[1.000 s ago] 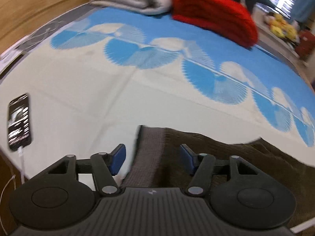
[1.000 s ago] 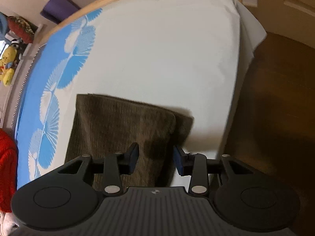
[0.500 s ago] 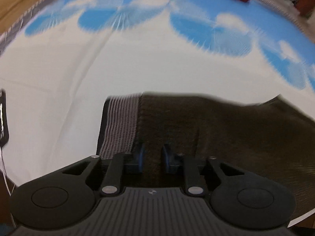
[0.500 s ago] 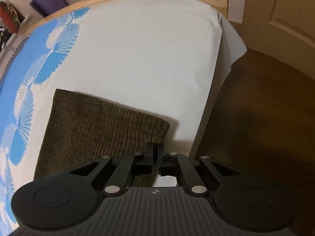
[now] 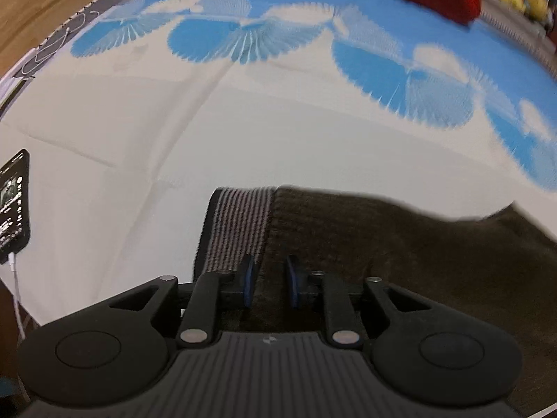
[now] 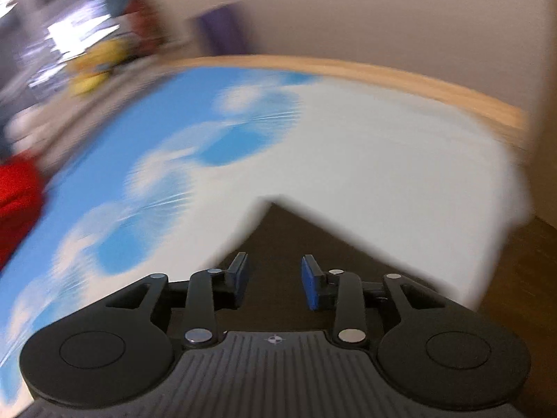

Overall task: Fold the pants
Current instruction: 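Release the waistband with the left gripper and press the folded pants flat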

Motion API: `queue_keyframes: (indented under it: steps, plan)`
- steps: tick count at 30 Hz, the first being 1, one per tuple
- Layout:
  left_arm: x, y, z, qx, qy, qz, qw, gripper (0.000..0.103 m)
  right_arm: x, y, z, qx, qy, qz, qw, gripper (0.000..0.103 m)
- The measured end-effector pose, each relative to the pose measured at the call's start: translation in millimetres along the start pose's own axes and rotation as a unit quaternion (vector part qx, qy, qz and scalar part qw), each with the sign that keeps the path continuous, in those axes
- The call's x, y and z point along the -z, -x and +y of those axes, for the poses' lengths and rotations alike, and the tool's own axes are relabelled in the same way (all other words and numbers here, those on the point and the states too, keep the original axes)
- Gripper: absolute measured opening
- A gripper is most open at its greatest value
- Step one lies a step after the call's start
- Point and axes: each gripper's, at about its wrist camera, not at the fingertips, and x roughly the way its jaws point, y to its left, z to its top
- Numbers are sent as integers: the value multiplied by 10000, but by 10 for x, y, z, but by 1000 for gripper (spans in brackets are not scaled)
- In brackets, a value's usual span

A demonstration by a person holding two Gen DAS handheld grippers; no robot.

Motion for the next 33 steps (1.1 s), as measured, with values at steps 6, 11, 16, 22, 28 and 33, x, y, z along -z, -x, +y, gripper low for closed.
queue_keyframes:
  steps: [6, 11, 16, 22, 28, 33]
  plan:
    - [-42, 158, -209, 603, -85, -473, 9970, 24, 310, -258, 1235, -1827, 1369, 843, 9699, 39]
    - [48, 57, -522, 1112, -721, -94, 9911, 40, 703, -472, 2196, -2734, 1929, 1586, 9289, 39]
    - [186, -317, -695, 307, -1355, 794, 9871, 45, 1158, -621, 2996, -3228, 2284, 2292, 8894, 39]
    - [157, -354, -648, 434, -1310, 872, 9866, 46, 1533, -855, 3474, -3292, 2525, 2986, 8595, 51]
    - [128, -359, -629, 512, -1356, 903, 9853, 47, 1782, -1050, 3714, -3344, 2815, 3379, 8336, 55]
    - [132, -361, -635, 532, -1391, 900, 9847, 47, 2034, -1032, 3914, -3333, 3592, 3257, 8086, 42]
